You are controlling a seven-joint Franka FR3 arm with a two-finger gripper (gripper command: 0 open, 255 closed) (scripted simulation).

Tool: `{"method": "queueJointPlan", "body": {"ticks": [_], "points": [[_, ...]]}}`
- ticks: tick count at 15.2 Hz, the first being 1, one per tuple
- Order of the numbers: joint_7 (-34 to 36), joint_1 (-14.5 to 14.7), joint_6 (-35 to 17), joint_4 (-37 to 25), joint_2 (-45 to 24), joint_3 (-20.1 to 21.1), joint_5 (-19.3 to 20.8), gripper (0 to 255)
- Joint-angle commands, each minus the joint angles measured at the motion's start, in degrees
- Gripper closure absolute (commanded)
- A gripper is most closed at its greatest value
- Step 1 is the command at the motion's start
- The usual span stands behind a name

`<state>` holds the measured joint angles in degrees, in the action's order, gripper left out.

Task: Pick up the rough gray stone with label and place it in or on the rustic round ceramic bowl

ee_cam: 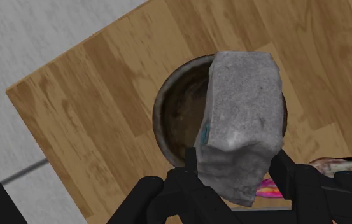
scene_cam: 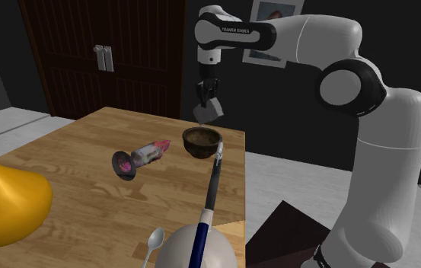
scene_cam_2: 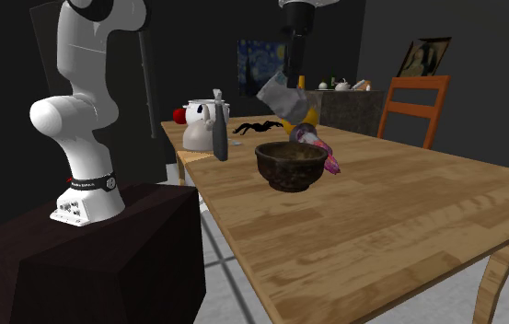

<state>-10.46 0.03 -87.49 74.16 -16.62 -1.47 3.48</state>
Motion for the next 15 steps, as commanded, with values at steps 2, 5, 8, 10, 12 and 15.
{"method": "queueJointPlan", "body": {"ticks": [2,5,8,10,12,15], "points": [[0.0,-0.1,-1.8,1.1,-0.6,0.0,0.0,255],[0.2,-0.1,-4.3,4.2,0.0,0.0,0.0,255],[0.3,-0.1,-6.8,7.0,0.3,0.0,0.0,255],[0.4,-0.1,-8.4,8.8,0.5,0.0,0.0,255],[0.5,-0.1,-10.0,10.4,0.5,0.0,0.0,255],[0.6,-0.1,-12.3,12.8,0.6,0.0,0.1,255]]}}
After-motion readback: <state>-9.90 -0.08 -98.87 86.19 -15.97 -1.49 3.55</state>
